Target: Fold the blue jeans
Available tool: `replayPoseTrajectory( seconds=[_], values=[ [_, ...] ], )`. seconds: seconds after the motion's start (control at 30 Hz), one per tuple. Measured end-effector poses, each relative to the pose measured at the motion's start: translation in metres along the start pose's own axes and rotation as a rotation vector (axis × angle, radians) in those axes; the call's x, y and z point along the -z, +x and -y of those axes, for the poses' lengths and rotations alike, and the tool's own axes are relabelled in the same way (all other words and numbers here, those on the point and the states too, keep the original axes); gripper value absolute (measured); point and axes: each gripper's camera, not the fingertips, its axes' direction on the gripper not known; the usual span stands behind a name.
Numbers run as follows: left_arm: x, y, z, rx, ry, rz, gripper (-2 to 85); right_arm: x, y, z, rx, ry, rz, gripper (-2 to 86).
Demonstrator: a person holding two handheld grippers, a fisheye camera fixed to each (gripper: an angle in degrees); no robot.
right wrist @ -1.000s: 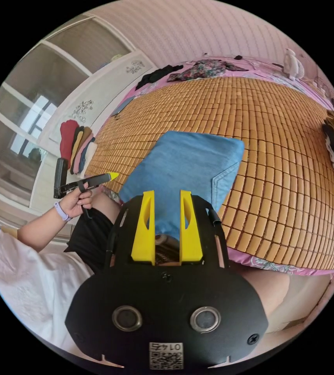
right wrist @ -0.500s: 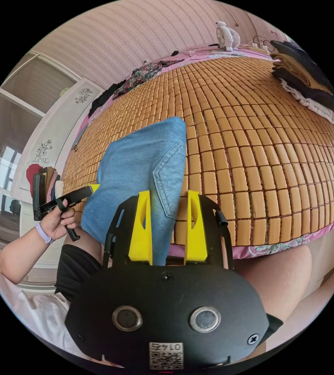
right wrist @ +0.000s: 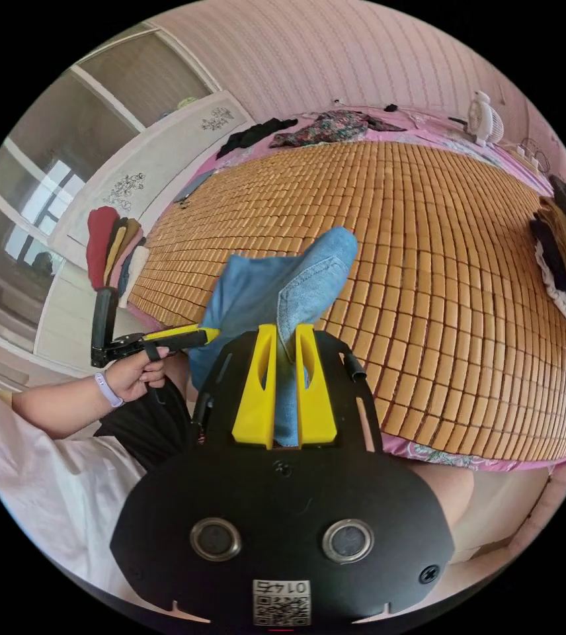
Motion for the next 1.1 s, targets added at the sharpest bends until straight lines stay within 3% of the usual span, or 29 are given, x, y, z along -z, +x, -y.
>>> replayPoseTrajectory(
  seconds=[0.27,0.47,0.67,0.8,0.9,0.97,1.03,1.1],
  values=[
    [0.052,-0.033,-0.033,0.187,0.164,-0.086,2.3,0.013,-0.169,0.065,0.52,0.05,0.059,2.9],
    [0.127,-0.081,-0.056,0.313,0.421,-0.087,2.3,-0.009,-0.245,0.11,0.704,0.061,0.18,3.0],
    [0.223,-0.125,-0.057,0.355,0.559,0.053,2.7,-0.04,-0.233,0.2,0.421,0.067,0.504,3.7],
    [0.271,-0.135,-0.027,0.296,0.587,0.096,3.1,-0.071,-0.19,0.24,0.21,0.089,0.606,4.8],
    [0.25,-0.146,0.009,0.262,0.485,0.118,3.5,-0.123,-0.142,0.257,0.043,0.006,0.487,5.8],
    [0.216,-0.159,0.024,0.269,0.419,0.162,3.8,-0.172,-0.106,0.259,-0.055,-0.109,0.294,6.9],
    [0.17,-0.176,0.037,0.307,0.252,0.212,4.1,-0.197,-0.089,0.258,-0.082,-0.187,0.251,8.1],
    [0.158,-0.179,0.035,0.32,0.221,0.227,4.4,-0.207,-0.087,0.255,-0.035,-0.202,0.194,9.3]
  ],
)
